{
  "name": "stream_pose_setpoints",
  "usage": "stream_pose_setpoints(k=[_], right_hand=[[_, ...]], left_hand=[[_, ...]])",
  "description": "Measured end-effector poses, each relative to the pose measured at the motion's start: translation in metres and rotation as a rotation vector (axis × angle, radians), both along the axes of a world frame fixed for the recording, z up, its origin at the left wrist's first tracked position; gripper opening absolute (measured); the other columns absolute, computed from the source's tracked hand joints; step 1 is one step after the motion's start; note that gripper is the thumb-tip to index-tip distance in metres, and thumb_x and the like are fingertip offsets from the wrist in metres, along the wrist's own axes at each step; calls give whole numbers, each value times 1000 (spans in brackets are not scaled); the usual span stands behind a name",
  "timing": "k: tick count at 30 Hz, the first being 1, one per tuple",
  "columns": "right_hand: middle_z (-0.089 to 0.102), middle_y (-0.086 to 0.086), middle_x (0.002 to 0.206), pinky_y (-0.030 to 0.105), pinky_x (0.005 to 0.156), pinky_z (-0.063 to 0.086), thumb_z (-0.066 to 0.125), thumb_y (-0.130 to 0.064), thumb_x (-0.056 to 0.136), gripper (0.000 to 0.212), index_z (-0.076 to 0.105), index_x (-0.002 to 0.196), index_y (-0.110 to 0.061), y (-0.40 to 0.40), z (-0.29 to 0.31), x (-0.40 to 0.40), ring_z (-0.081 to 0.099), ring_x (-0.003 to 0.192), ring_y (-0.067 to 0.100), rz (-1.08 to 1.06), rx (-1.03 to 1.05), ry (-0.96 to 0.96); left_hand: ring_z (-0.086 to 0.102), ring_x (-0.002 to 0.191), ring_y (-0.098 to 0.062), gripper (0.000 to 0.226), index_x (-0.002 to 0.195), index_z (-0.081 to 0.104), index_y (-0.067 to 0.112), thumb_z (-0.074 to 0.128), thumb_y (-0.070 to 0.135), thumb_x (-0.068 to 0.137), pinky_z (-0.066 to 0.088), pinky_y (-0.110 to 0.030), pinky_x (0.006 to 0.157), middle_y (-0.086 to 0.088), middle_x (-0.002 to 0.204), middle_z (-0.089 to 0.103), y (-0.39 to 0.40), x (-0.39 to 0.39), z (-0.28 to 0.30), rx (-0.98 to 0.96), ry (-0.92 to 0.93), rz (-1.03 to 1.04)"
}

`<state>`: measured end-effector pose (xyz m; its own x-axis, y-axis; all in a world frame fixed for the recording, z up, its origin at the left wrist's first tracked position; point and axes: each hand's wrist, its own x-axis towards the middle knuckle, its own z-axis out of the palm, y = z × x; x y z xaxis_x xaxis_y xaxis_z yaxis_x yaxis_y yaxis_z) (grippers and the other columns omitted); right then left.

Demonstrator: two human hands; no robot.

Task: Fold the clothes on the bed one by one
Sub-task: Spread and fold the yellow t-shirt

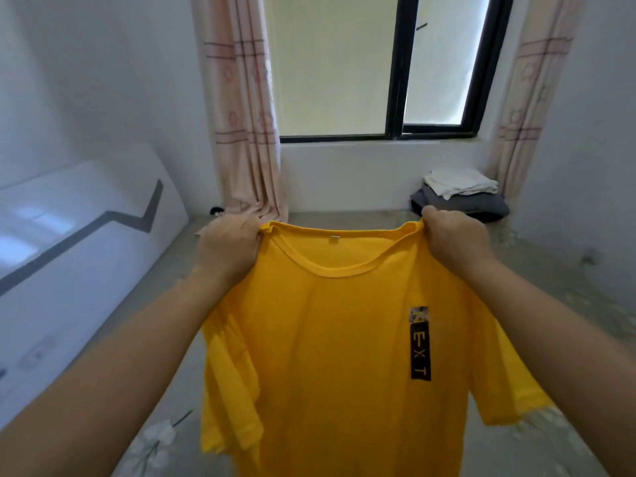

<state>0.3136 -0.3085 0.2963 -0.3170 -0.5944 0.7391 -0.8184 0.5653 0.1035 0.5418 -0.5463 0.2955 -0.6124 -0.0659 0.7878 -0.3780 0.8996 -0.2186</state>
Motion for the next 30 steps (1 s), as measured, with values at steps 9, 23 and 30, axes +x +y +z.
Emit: stream_pose_setpoints(k=[9, 23, 30], right_hand=[[62, 14, 111, 33, 70, 44, 36, -38, 97, 39, 45, 125, -13, -92, -177, -110, 60, 100, 30, -33, 570, -485], [57, 16, 89, 29, 64, 31, 44, -10, 92, 18, 58, 94, 1, -207, -373, -201, 52, 83, 27, -100, 536, -923], [61, 16, 104, 26, 70, 32, 43, -12, 96, 24, 60, 111, -2, -231, -406, -236, 53, 93, 25, -30, 548, -1146]], left_hand=[[59, 102, -27, 30, 115, 54, 13, 32, 25, 99, 45, -32, 79, -11, 112, 62, -97, -101, -170, 472, -735, 353], [56, 81, -32, 34, 92, 55, 3, 31, 27, 93, 28, -31, 61, -19, 92, 61, -215, -186, -361, 665, -746, 268], [56, 71, -31, 37, 89, 58, -2, 34, 26, 90, 30, -31, 58, -22, 81, 61, -261, -209, -414, 860, -642, 139]])
